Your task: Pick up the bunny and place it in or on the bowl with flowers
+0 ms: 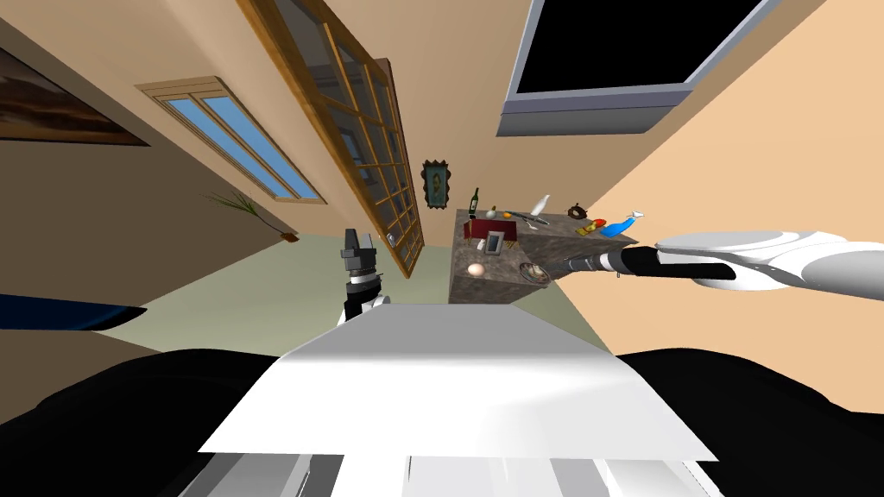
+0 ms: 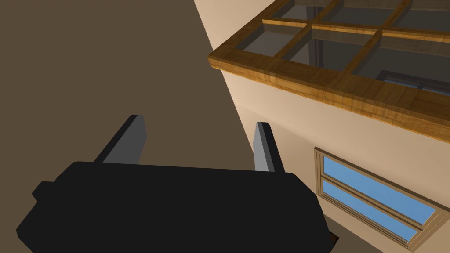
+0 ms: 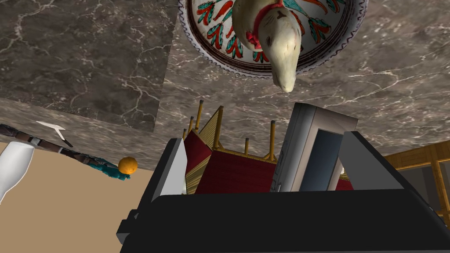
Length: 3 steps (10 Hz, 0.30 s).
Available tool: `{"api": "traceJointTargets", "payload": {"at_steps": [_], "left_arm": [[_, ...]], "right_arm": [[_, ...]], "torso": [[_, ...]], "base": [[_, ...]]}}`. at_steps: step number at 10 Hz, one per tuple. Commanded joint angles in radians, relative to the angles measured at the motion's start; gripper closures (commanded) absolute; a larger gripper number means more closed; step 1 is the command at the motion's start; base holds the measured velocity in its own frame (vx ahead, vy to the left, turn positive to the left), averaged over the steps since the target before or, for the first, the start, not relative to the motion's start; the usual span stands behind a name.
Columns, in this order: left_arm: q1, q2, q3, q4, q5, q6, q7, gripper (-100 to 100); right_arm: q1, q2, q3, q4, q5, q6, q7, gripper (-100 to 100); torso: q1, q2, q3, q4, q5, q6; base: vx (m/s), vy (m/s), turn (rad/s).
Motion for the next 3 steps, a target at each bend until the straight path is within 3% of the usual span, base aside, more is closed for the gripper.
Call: {"api": "traceJointTargets", "payload": {"at_steps": [1,3], "left_arm": [[0.000,0.000,0.000,0.000,0.000,0.000,0.000,0],[0.000,0.000,0.000,0.000,0.000,0.000,0.000,0]], "right_arm": [[0.000,0.000,0.000,0.000,0.000,0.000,0.000,0],[0.000,0.000,0.000,0.000,0.000,0.000,0.000,0]], "torso": [[0.000,0.000,0.000,0.000,0.000,0.000],[0.000,0.000,0.000,0.000,0.000,0.000]], "base": [[0.000,0.000,0.000],[0.000,0.000,0.000]]}}
